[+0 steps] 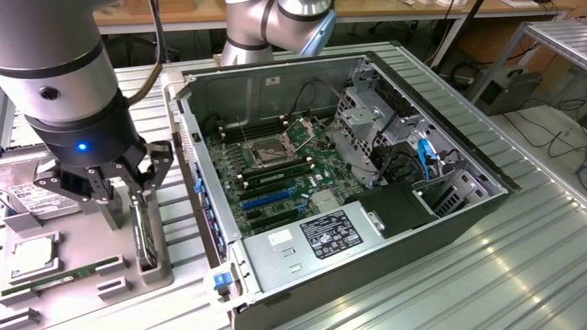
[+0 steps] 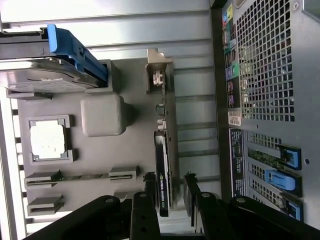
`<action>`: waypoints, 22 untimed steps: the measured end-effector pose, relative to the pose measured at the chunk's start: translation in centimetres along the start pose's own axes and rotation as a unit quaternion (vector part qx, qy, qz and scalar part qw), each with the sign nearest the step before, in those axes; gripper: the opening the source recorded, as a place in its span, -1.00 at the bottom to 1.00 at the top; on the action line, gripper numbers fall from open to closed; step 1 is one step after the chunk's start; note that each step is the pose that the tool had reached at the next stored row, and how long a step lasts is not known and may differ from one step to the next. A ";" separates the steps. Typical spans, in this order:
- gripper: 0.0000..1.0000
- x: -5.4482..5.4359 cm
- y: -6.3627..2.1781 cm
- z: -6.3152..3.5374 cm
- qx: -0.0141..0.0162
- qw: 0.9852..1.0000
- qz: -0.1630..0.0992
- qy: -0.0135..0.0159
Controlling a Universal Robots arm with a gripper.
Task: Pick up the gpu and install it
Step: 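Pick up the gpu and move the gpu toward the slot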
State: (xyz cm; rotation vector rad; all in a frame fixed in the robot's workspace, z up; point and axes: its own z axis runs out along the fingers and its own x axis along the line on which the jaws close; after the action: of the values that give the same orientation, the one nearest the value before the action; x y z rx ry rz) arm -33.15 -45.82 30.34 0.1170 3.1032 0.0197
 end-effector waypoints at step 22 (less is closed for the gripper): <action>-0.28 0.7 0.96 5.60 -0.002 1.000 -0.002 0.000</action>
State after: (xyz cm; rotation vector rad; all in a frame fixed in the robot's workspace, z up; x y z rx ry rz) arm -33.53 -44.76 24.73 0.1114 3.1036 0.0246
